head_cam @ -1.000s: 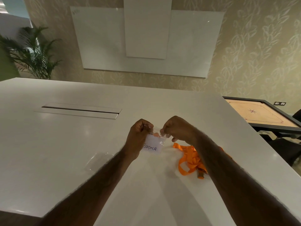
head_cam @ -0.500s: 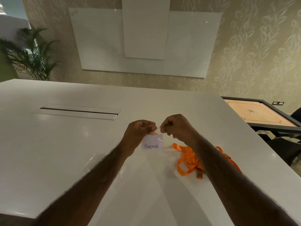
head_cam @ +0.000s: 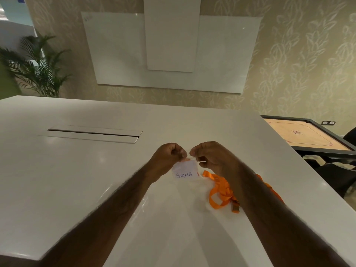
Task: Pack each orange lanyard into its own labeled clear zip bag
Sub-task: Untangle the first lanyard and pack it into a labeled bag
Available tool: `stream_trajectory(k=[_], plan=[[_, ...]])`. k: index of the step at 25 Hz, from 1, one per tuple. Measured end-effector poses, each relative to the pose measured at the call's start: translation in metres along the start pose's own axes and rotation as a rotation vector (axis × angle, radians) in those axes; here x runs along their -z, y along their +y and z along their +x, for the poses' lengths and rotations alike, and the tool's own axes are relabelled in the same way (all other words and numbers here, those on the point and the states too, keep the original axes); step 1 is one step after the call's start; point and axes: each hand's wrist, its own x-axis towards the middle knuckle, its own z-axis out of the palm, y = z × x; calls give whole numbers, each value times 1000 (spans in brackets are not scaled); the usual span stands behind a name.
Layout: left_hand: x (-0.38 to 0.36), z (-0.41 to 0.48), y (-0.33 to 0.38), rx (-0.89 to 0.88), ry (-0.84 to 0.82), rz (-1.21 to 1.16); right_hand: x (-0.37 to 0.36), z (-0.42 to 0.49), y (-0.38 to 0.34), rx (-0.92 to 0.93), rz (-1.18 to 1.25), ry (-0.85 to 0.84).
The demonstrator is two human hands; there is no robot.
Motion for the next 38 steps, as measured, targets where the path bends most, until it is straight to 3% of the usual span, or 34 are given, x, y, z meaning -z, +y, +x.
stream_trajectory(k=[5, 10, 14, 18, 27, 35, 38], plan=[[1, 0, -3, -13, 25, 78, 1, -5, -3, -34, -90, 1], [-1, -1, -6, 3, -1, -16, 1, -8, -6, -14, -96, 2], [-3, 0, -7, -33, 8, 86, 0, -9, -4, 5, -177, 9], [-1, 1, -2, 1, 15, 123, 1, -8, 1, 16, -111, 61], [14, 6, -5, 53, -9, 10, 12, -6, 7, -50, 158, 78], [18, 3, -22, 219, -11, -337, 8, -1, 16, -93, 287, 95], [26, 0, -28, 217, -27, -346, 3, 2, 19, -70, 290, 62]])
